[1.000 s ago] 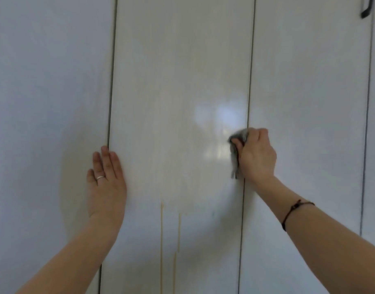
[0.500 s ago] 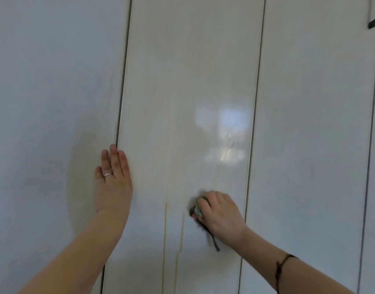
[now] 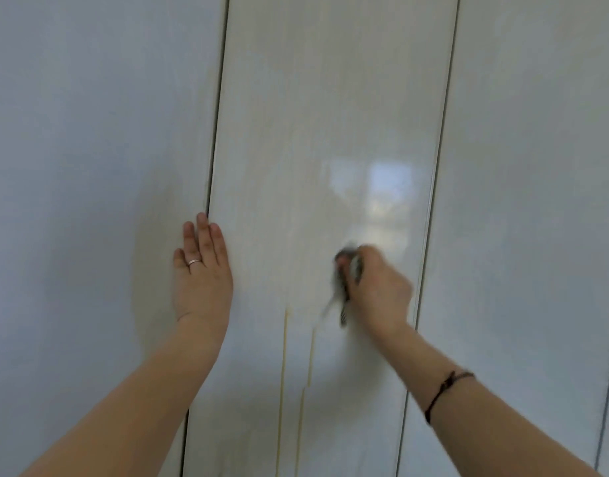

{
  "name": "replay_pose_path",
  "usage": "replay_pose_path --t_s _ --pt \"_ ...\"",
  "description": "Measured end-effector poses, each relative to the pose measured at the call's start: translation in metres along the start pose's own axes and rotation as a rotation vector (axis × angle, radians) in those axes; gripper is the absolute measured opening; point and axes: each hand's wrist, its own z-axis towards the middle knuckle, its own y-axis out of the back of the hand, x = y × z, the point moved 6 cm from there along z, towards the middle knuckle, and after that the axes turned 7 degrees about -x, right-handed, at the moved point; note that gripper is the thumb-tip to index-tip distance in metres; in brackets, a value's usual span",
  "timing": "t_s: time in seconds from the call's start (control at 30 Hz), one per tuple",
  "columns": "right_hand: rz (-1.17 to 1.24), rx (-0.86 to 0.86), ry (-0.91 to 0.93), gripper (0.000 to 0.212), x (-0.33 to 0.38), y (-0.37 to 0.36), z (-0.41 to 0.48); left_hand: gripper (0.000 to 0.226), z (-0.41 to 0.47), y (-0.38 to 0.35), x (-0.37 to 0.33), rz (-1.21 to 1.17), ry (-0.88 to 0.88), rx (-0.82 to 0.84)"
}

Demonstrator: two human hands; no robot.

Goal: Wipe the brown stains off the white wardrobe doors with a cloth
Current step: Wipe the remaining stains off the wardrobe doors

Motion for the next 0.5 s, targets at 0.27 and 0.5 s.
replay_pose_path --t_s 0.27,0.5 --pt "-0.038 0.042 0.499 0.008 0.075 -0.022 0.068 0.066 0.001 -0.004 0.000 -0.008 0.027 -0.014" --pt "0.102 -0.107 0.164 0.010 0.102 -0.028 0.098 0.062 0.001 -0.010 -0.001 0.034 0.019 -0.048"
